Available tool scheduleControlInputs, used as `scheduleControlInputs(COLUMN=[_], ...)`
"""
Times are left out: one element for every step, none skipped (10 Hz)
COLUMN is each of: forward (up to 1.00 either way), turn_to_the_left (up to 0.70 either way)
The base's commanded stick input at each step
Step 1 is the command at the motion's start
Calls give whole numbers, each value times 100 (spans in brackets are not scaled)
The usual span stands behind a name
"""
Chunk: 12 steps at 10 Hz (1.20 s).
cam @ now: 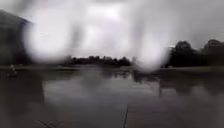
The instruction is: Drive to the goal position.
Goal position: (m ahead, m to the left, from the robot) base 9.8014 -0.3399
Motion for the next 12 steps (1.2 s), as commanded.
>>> scheduleControlInputs(forward=[70, 70, 70, 70, 70, 70, 70, 70, 70, 70, 70, 70], turn_to_the_left=[0, 0, 0, 0, 0, 0, 0, 0, 0, 0, 0, 0])
